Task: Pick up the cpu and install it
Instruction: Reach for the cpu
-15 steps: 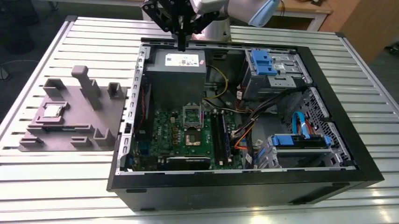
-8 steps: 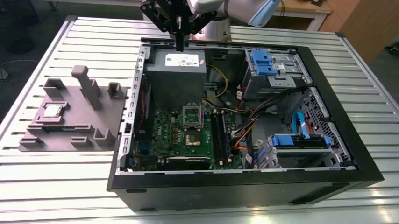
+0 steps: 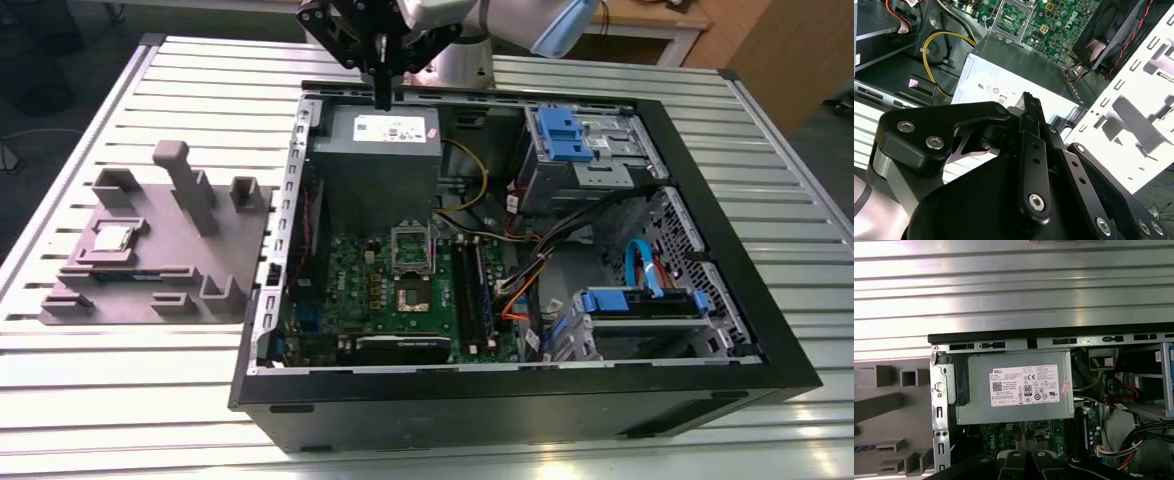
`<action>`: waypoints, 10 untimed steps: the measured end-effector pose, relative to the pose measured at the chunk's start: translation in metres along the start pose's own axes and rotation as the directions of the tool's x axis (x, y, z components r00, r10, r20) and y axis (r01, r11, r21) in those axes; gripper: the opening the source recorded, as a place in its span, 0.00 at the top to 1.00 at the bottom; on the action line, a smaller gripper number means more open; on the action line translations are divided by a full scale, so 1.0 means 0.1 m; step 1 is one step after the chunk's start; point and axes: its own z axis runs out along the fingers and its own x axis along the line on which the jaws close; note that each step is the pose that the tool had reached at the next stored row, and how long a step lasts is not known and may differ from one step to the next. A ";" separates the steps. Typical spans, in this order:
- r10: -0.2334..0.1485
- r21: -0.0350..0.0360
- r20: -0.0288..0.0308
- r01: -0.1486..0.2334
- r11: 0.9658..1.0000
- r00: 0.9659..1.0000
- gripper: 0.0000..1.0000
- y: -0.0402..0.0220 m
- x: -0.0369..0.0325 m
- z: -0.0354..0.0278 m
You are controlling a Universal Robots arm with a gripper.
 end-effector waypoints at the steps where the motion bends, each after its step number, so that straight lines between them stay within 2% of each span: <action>1: 0.000 0.000 0.000 0.000 1.000 1.000 0.90 0.000 0.002 0.000; 10: 0.000 0.000 0.000 0.000 1.000 1.000 0.90 -0.002 0.022 -0.001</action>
